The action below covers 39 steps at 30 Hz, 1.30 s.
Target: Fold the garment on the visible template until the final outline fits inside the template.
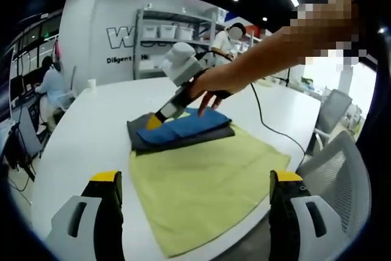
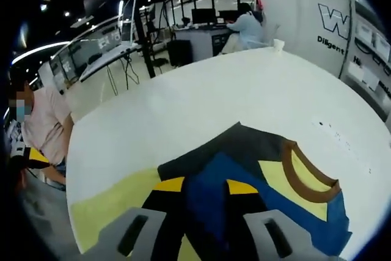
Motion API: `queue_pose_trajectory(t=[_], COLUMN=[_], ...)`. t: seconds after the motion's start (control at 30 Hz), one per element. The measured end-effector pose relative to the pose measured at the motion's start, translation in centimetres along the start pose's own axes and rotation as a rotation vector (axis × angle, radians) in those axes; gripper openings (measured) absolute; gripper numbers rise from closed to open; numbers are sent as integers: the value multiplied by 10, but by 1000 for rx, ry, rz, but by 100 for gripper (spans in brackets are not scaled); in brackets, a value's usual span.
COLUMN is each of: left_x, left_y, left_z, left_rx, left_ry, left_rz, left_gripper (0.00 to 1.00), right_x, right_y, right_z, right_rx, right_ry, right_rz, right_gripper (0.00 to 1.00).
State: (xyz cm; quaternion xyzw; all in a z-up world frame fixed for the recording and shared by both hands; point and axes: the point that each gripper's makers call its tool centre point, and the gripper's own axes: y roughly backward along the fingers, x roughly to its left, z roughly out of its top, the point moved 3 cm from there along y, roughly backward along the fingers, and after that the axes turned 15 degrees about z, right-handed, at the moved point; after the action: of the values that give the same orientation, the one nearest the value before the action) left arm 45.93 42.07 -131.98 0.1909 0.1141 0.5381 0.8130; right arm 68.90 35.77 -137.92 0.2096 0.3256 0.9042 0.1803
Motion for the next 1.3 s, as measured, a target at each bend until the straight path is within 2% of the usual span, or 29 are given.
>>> queue_pose_trajectory(t=[0.03,0.1,0.13,0.2,0.27,0.37,0.6,0.77,0.9,1.07,1.3], left_x=[0,0,0,1,1,1,3,3,3,4,3], left_y=[0,0,0,0,0,0,0,-1,-1,-2,-2], left_z=[0,0,0,0,0,1,1,1,1,1,1], left_rx=[0,1,1,0,0,-3,-4,0,1,3,2], left_ry=[-1,-1,1,5,8,5,14,9,10,9,10], left_rz=[0,0,1,3,2,4,10,9,9,12,10], left_gripper=[99,99,99,99,99,99,99,98,98,98,98], right_x=[-1,-6,-8,-4,-3,-1,-5,0,7,11,10], right_y=[-1,0,-1,-7,-11,-17,-24,-29,-33,-30,-10], right_z=[-2,-6,-5,-10,-15,-18,-21,-20,-22,-27,-20], right_rx=[9,46,37,39,60,73,96,94,113,116,84], right_ry=[7,58,95,69,49,85,73,74,113,116,148], right_rz=[-3,-56,-81,-64,-55,-65,-82,-66,-46,-35,-39], right_gripper=[20,18,15,14,19,19,20,21,20,22,22])
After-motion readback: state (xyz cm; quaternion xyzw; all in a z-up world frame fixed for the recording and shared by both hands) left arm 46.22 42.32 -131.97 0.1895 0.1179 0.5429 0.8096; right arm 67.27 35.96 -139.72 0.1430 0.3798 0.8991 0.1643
